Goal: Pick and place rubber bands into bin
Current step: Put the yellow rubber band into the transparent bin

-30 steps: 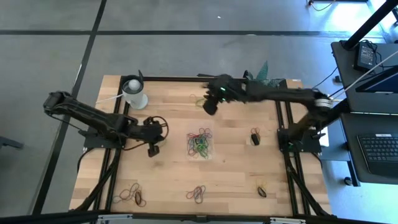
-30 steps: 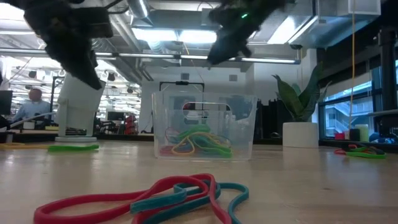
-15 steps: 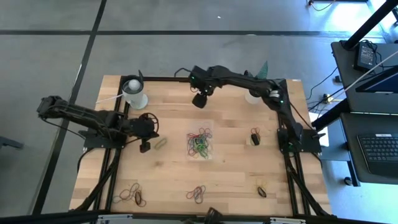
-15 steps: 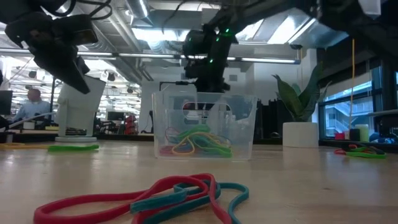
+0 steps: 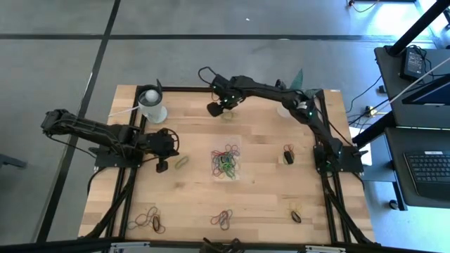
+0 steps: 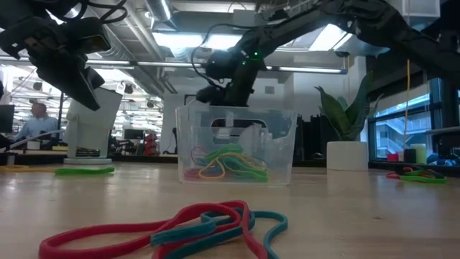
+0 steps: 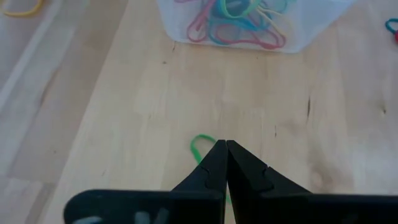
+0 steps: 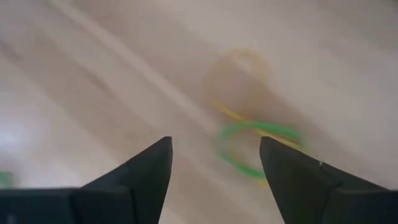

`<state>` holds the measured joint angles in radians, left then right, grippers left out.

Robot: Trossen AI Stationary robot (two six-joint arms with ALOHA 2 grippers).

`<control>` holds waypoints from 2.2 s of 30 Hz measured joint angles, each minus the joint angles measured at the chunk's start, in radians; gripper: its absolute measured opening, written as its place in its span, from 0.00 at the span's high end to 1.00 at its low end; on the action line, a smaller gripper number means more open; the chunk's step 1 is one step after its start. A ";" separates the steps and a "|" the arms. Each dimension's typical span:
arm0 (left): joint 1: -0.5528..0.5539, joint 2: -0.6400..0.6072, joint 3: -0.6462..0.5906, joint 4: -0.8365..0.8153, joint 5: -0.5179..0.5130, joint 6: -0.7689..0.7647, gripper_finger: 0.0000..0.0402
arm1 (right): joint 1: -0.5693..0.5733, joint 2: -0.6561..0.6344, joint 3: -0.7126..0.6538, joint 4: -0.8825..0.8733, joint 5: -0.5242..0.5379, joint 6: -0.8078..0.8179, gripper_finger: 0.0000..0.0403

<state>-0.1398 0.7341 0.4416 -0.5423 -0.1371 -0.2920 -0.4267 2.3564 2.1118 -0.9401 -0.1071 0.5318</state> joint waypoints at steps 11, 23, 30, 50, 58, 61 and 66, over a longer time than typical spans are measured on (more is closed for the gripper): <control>0.000 0.000 0.000 -0.008 0.009 0.003 1.00 | 0.023 0.095 0.008 0.019 -0.032 0.215 0.47; 0.000 0.000 0.000 -0.008 0.024 0.015 1.00 | 0.020 0.092 0.009 0.005 -0.015 0.157 0.66; 0.000 0.000 0.000 -0.008 0.020 0.018 1.00 | 0.018 0.093 0.009 -0.016 -0.007 0.033 0.76; 0.000 0.000 0.000 -0.007 0.016 0.008 1.00 | 0.000 0.062 0.026 -0.076 -0.025 -0.097 0.94; 0.000 0.000 0.000 -0.007 0.016 0.009 1.00 | 0.000 0.101 0.030 -0.065 -0.039 -0.039 0.66; 0.000 0.000 0.000 -0.008 0.016 0.012 1.00 | 0.000 0.098 0.029 -0.022 0.006 -0.033 0.56; 0.000 0.000 0.000 -0.008 0.017 0.024 1.00 | 0.000 0.099 0.027 -0.047 0.057 -0.021 0.52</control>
<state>-0.1398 0.7346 0.4419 -0.5503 -0.1204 -0.2679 -0.4263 2.4557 2.1387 -0.9874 -0.0505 0.5106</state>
